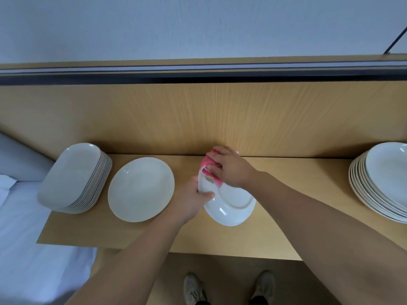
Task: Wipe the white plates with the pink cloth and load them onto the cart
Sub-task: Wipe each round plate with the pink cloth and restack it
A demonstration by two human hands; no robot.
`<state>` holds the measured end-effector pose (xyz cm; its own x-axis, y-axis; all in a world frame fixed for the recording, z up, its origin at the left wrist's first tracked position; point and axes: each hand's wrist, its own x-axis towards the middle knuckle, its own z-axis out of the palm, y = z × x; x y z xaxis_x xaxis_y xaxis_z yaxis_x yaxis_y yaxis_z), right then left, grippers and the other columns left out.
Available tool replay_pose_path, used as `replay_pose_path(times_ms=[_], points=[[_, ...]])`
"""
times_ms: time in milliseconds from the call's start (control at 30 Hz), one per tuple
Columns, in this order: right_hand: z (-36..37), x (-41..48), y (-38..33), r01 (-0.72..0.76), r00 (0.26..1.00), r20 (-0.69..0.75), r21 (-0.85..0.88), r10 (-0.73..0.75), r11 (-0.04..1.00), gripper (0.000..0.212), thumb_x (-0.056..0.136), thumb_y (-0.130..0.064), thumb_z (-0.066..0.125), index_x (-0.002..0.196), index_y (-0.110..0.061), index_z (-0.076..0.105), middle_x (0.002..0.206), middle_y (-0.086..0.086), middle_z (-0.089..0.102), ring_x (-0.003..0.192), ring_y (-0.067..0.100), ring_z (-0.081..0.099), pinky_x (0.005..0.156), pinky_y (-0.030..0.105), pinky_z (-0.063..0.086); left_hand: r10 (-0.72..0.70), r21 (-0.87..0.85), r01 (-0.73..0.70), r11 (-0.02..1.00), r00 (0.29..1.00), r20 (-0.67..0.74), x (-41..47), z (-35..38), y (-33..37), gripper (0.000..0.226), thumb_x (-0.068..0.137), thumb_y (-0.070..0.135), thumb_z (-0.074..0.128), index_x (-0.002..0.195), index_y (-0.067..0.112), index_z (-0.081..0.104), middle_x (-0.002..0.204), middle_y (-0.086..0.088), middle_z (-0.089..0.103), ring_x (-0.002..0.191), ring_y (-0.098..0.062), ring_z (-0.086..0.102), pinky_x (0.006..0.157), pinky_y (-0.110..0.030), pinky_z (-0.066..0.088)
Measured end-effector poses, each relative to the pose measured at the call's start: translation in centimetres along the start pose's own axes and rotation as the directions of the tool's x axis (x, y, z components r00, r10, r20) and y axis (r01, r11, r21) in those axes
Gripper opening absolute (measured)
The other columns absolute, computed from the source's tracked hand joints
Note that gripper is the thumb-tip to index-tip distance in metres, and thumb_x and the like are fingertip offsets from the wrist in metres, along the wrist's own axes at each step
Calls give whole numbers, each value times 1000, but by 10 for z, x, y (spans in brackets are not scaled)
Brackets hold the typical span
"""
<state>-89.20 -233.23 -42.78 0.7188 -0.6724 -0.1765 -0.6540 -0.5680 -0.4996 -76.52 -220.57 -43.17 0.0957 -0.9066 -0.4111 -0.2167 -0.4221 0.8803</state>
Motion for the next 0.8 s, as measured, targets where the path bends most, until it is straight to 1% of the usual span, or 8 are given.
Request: replay_pose_path(times_ms=[200,233,333,400,467,600,700,800], points=[[-2,6,19,-74,997,15,159,73,985,47,101,-42,42,143,-22,45,150,-1,38,137,22,33,112,39,29,-8,-50,7,999,1000,-6,0,0,-3,35,73,29,63,107,26,66,104,1,71,101,-25,65,89,-57,53],[-2,5,22,-76,997,10,181,75,981,46,101,-41,43,142,-22,46,148,-3,41,134,20,37,109,35,32,-9,-62,9,998,1000,-3,0,0,-5,37,72,30,64,109,25,66,105,0,71,102,-26,65,89,-57,53],[-2,1,30,-104,994,-8,280,111,954,40,101,-36,44,138,-22,50,135,-7,49,115,14,49,88,23,38,-49,-106,46,993,999,-24,-1,0,-8,45,70,32,67,115,25,64,108,3,70,104,-22,65,90,-54,53],[-1,-3,37,-138,988,-16,344,153,929,36,102,-33,43,135,-24,53,126,-8,53,107,12,52,82,21,39,-65,-133,61,989,998,-25,-1,0,-11,53,67,37,69,118,25,62,111,2,69,107,-24,64,90,-54,54],[2,-6,45,-167,983,-13,375,185,912,33,101,-31,42,131,-25,56,118,-9,56,102,11,54,80,21,40,-85,-157,79,984,996,-29,-1,0,-14,52,69,37,71,119,25,62,112,2,68,108,-24,63,89,-53,55],[13,-19,61,-215,973,-4,346,231,913,27,99,-26,45,121,-24,60,103,-8,58,88,14,56,73,22,39,-166,-235,146,961,984,-66,1,2,-22,45,82,20,73,123,27,58,116,4,65,111,-20,60,93,-47,54],[18,-27,65,-214,974,-12,266,225,940,29,98,-27,48,125,-24,58,105,-3,61,89,17,57,76,25,41,-257,-269,252,930,966,18,3,-6,-23,52,76,19,78,125,23,59,119,1,66,114,-22,60,96,-46,52],[19,-28,63,-194,980,17,255,196,947,23,98,-28,51,118,-24,61,97,-2,62,82,15,57,74,27,45,-303,-179,313,933,949,81,5,-17,-20,61,64,22,83,122,18,62,117,0,68,112,-23,61,97,-46,51]])
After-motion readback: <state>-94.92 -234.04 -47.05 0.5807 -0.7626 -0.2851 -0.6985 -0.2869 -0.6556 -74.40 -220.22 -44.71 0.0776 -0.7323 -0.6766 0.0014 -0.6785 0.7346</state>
